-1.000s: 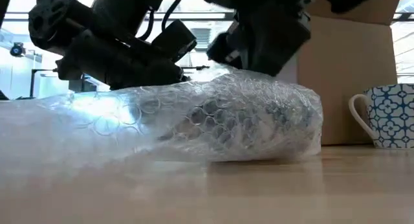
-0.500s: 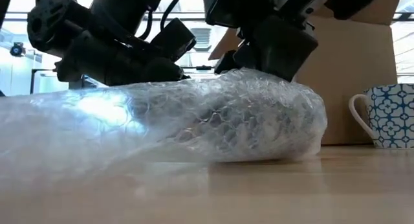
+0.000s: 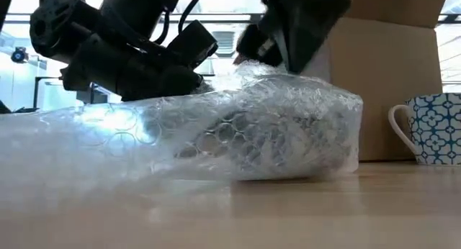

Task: Wrap mug
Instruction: Wrap the blue mug with the right bubble wrap

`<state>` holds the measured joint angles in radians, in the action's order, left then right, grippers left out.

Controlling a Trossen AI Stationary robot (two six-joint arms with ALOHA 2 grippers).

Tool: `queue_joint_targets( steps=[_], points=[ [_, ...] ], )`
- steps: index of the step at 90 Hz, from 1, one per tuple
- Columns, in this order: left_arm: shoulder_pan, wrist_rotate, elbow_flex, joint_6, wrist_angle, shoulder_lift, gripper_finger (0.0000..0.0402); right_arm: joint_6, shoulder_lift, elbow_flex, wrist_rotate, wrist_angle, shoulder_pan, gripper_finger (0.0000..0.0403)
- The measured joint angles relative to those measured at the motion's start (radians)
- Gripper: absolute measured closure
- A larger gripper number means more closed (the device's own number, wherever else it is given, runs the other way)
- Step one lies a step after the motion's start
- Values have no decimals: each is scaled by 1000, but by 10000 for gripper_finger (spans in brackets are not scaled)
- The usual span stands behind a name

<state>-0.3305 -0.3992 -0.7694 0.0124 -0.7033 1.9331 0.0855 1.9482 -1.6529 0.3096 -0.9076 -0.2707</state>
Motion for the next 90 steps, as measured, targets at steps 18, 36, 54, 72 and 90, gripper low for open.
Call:
queue_joint_targets(
  steps=[18, 36, 54, 72, 90],
  points=[
    [0, 0, -1, 0, 4, 0, 397, -40, -53, -35, -200, -166, 0, 403],
    [0, -1, -1, 0, 6, -1, 397, -94, -60, 40, -336, -223, 2, 403],
    [0, -1, -1, 0, 6, -1, 397, -85, -33, 83, -270, -66, -10, 403],
    [0, -4, -1, 0, 6, -1, 397, -67, -30, 90, -196, 75, -24, 403],
    [0, -7, -1, 1, 6, -1, 397, -67, -29, 145, -150, 175, -26, 403]
  ],
)
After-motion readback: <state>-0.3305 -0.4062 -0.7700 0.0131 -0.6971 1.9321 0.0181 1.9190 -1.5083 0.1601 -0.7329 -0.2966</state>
